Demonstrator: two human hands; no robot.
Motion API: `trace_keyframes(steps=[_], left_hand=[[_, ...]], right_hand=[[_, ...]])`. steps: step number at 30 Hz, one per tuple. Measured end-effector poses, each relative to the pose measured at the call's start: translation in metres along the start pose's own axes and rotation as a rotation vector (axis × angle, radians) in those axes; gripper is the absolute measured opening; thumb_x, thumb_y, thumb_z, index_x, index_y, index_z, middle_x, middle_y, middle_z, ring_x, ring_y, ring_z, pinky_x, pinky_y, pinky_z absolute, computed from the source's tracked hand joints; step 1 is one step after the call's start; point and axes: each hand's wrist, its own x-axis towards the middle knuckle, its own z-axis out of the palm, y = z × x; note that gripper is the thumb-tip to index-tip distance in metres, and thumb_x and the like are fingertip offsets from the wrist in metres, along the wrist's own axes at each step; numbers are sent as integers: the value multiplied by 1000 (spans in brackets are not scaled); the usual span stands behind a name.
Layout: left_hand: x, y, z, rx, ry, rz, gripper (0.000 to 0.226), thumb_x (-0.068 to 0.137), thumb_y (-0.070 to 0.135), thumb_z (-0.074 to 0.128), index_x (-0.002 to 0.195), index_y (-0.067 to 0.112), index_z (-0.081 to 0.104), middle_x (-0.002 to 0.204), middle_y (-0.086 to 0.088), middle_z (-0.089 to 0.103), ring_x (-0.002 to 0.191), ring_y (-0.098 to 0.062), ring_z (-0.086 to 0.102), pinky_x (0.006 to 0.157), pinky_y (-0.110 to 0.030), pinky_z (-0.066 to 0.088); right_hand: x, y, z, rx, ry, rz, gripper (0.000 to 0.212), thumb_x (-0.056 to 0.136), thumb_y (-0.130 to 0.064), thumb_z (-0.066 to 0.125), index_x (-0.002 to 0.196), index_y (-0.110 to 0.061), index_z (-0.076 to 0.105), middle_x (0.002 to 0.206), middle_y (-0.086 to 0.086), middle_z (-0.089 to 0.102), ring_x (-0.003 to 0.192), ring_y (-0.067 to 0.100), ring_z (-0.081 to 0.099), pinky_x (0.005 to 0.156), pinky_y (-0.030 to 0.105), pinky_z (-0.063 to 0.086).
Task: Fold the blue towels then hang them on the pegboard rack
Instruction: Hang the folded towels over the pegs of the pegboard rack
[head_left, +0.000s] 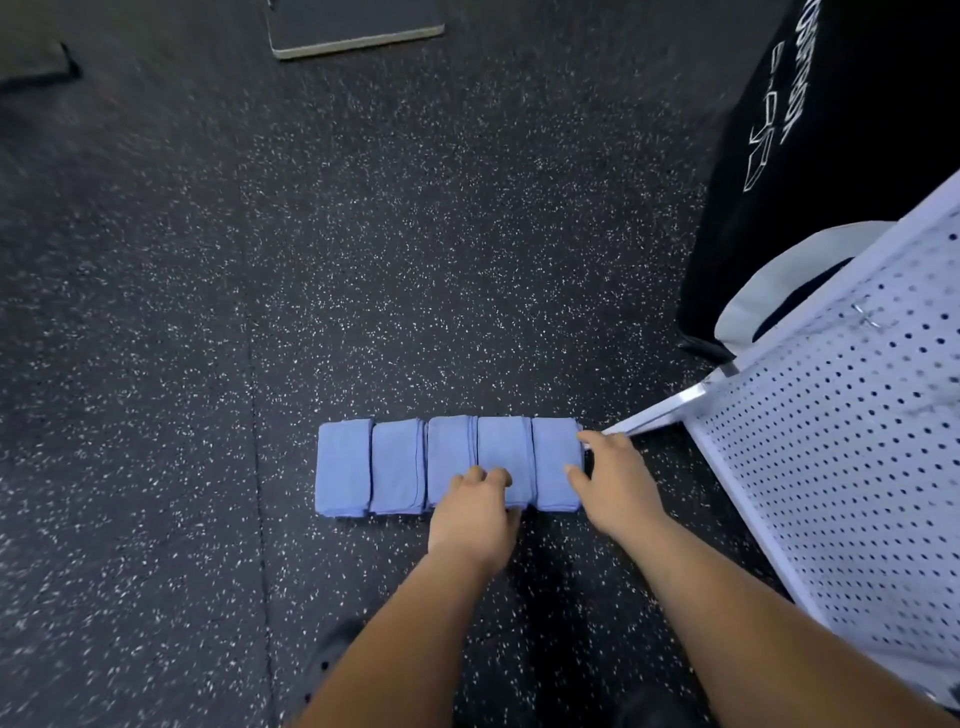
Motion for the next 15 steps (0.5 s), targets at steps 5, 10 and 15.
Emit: trace_keyframes(steps=[5,10,15], left_hand=[[27,5,17,-16,3,28,44,105,40,54,146,24,47,139,-5,49,130,-29,45,100,-45,50],[44,1,29,-77,0,14,51,104,39,56,151,26,41,144,-3,45,132,-28,43,101,-48,50],[46,2,44,-168,17,2,49,104,39,57,149,26,42,145,-2,44,131,-27,44,101,-45,50]], right_hand=[[40,2,15,-33,-34,-41,58,103,-35,63,156,-21,45,149,8,47,131,31,48,104,43,49],[74,4,26,-175,-110,-102,66,105,-38,58,163,-19,33,162,5,40,141,34,41,115,44,41],[97,9,38,-221,-165,-116,63,108,-34,52,165,-19,30,165,3,39,143,32,39,115,45,42]])
